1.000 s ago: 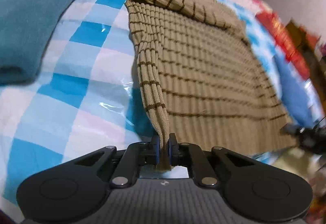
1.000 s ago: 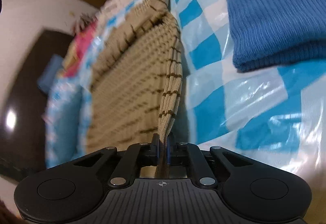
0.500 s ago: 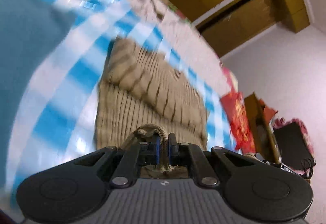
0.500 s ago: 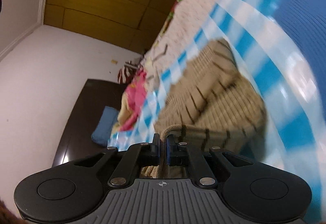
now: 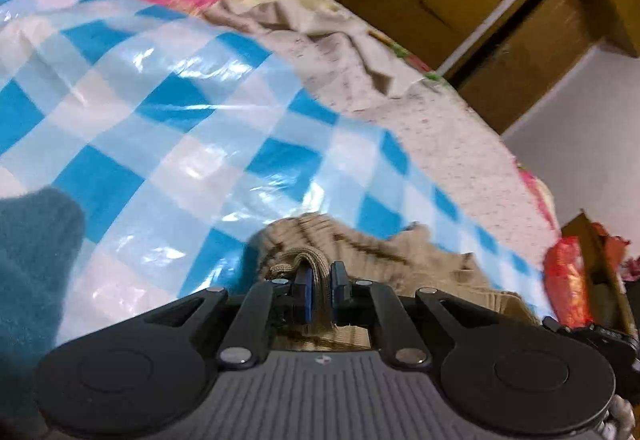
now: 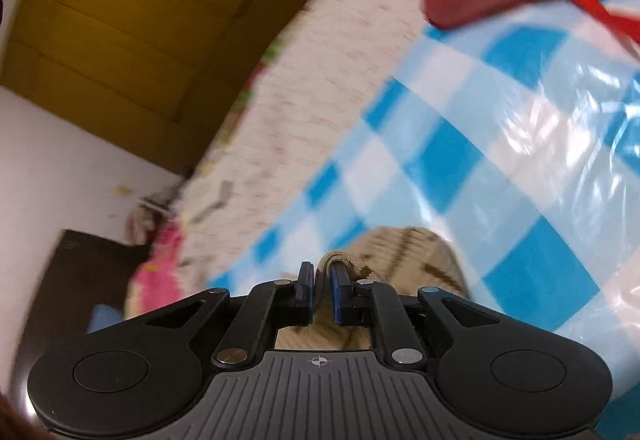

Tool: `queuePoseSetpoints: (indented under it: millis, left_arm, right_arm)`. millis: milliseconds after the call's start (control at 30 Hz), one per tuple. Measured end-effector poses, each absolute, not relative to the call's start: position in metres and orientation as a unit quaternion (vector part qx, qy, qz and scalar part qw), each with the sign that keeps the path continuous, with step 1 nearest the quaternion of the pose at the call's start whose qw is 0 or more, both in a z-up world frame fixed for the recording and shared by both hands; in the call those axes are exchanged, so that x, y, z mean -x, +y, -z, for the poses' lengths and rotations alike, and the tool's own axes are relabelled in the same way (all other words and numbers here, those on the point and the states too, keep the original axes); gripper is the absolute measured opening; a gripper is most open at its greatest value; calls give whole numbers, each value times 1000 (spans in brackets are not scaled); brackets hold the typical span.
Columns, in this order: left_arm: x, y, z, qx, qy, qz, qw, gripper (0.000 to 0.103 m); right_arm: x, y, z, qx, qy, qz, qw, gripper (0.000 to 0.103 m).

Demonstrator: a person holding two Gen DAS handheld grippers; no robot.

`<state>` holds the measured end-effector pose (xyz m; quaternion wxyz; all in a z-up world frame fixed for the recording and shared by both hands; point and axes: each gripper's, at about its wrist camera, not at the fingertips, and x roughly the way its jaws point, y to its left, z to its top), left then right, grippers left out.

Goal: Fold small clothes
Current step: 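Lift the hem with both tools and fold it up toward the collar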

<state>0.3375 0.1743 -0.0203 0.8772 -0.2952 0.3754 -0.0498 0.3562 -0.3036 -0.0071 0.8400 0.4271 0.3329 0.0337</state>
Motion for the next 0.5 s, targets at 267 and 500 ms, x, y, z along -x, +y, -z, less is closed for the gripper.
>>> queuePoseSetpoints:
  millis: [267, 500]
  left_arm:
    - [-324, 198, 8, 302, 337, 21, 892, 50]
    - [-314, 198, -2, 269, 332, 33, 903, 52]
  right_arm:
    - [-330, -305, -3, -332, 333, -39, 882, 27]
    - [-339, -282, 0, -236, 356, -57, 902, 41]
